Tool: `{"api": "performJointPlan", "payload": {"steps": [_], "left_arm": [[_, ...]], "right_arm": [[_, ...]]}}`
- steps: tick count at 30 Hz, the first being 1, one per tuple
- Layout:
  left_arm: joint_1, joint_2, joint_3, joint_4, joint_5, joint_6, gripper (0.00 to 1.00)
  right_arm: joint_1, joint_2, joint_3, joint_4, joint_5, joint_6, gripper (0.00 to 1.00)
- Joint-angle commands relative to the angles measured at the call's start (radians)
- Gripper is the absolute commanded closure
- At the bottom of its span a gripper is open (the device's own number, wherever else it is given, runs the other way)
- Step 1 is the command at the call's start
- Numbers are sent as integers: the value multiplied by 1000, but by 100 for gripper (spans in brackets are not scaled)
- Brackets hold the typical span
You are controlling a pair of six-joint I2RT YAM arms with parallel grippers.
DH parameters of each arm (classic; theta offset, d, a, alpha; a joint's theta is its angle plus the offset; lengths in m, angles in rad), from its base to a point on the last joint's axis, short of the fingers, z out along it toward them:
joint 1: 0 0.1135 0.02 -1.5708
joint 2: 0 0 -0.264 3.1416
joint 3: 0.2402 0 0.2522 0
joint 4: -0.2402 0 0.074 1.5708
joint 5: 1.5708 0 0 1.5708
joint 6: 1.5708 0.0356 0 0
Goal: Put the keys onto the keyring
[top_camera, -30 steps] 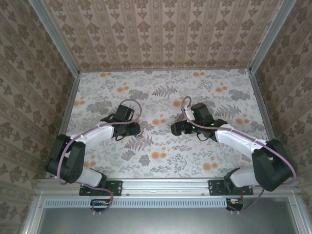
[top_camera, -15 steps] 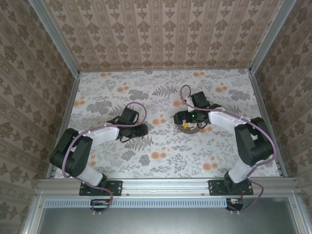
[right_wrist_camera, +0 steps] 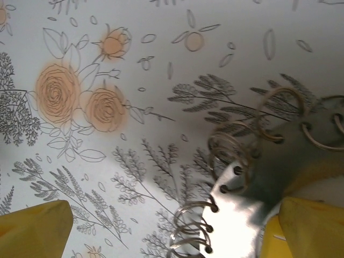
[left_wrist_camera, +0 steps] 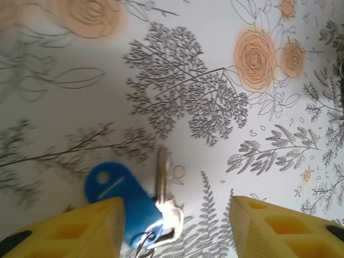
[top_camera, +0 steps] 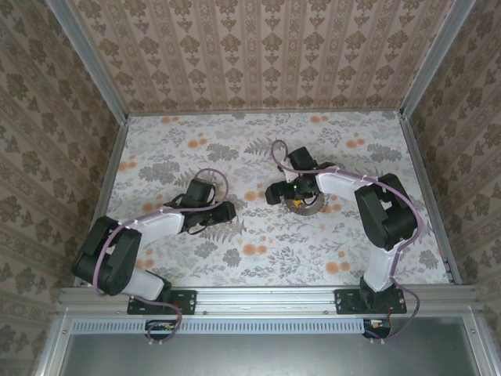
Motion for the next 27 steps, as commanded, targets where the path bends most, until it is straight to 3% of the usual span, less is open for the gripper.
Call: {"api": "performJointPlan", "payload": {"steps": [1, 8, 16, 19, 22, 27], "left_arm": [[25, -99, -7, -82, -52, 42, 43], [86, -267, 5, -213, -111, 107, 40], [91, -349, 32, -319, -163, 148, 43], [87, -364, 38, -334, -162, 157, 46], [66, -367, 57, -344, -180, 184, 41], [-56, -278, 137, -347, -220, 234, 34]], "right_arm": [[32, 29, 5, -23, -39, 30, 0], [128, 52, 11, 34, -98, 102, 0], [216, 81, 82, 103, -177, 182, 0], [217, 56, 89, 115, -193, 195, 0], [197, -25, 67, 90, -169, 176, 0], [94, -235, -68, 2, -61, 115, 0]]}}
